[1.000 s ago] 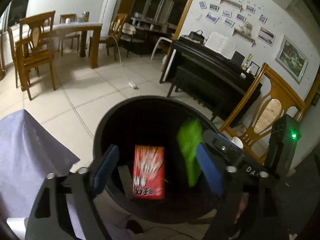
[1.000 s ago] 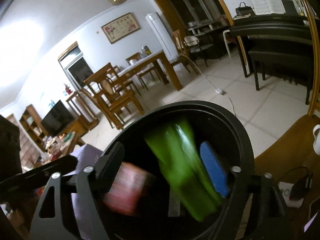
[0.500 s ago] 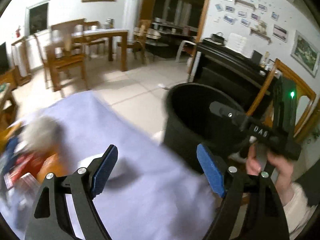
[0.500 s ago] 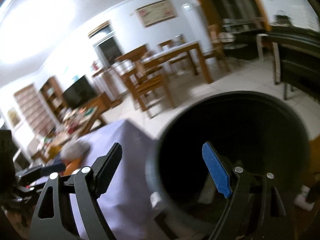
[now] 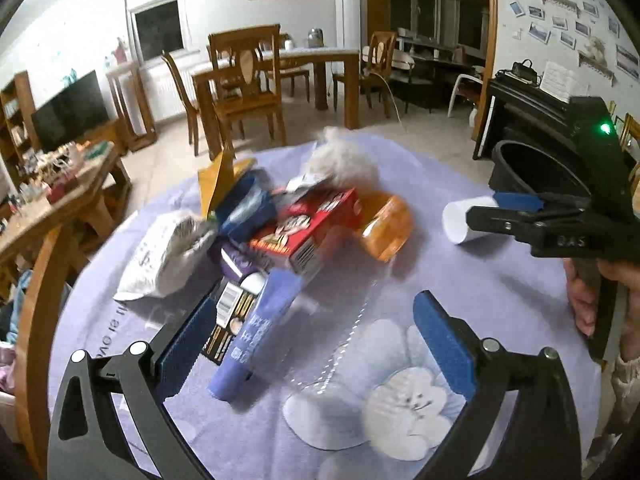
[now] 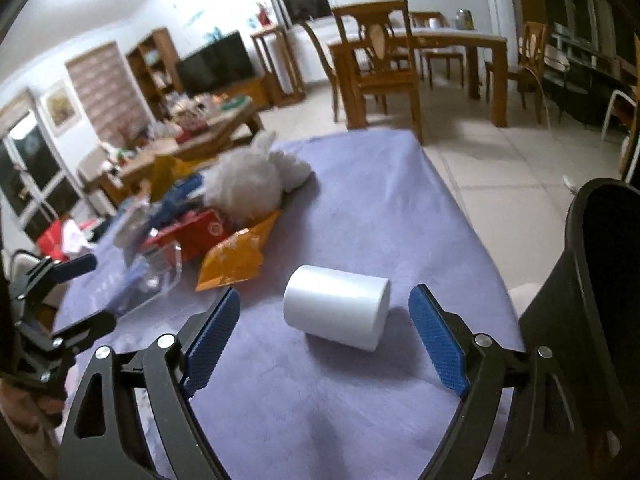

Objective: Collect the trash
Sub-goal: 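Grasp the clear plastic tray with left tool while right tool grasps the white paper roll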

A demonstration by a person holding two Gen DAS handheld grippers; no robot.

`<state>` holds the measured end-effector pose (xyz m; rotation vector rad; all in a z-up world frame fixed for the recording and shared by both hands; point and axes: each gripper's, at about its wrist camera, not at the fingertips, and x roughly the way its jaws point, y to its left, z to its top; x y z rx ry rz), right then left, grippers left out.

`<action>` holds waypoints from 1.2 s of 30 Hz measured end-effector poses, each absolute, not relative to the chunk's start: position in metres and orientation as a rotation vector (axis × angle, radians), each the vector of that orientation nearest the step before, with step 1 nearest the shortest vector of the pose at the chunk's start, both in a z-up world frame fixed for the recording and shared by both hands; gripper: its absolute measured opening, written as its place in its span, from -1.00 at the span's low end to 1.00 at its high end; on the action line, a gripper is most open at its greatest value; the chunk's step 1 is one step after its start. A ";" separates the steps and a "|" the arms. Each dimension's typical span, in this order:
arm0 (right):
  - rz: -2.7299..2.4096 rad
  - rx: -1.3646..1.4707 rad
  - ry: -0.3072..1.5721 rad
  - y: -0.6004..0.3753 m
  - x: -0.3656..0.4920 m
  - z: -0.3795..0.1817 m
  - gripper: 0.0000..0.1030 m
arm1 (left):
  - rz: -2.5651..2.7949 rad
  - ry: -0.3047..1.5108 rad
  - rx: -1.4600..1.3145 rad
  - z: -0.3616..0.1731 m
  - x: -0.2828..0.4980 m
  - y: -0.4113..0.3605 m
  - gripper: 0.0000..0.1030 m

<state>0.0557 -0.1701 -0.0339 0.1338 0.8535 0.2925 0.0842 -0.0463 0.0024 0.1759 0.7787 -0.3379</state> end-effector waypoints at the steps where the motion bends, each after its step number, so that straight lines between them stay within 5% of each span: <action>1: 0.284 0.122 0.861 -0.168 0.059 -0.034 0.65 | -0.345 0.796 0.164 -0.001 0.089 -0.044 0.89; 8: 0.250 0.052 0.923 -0.169 0.073 -0.049 -0.07 | -0.411 0.838 0.112 -0.013 0.093 -0.038 0.31; 13: 0.284 0.044 0.897 -0.164 0.071 -0.046 -0.15 | -0.442 0.825 0.121 -0.012 0.087 -0.044 0.04; 17: 0.340 0.081 0.865 -0.167 0.062 -0.039 -0.49 | -0.479 0.835 0.072 -0.011 0.083 -0.040 -0.11; 28: 0.360 0.138 0.817 -0.198 0.034 -0.022 -0.49 | -0.488 0.807 0.080 0.001 0.064 -0.058 -0.12; 32: 0.354 0.121 0.834 -0.195 0.037 -0.026 0.11 | -0.490 0.825 0.086 -0.004 0.060 -0.066 -0.12; 36: 0.340 0.118 0.859 -0.186 0.047 -0.031 0.13 | -0.492 0.840 0.082 -0.007 0.058 -0.068 -0.11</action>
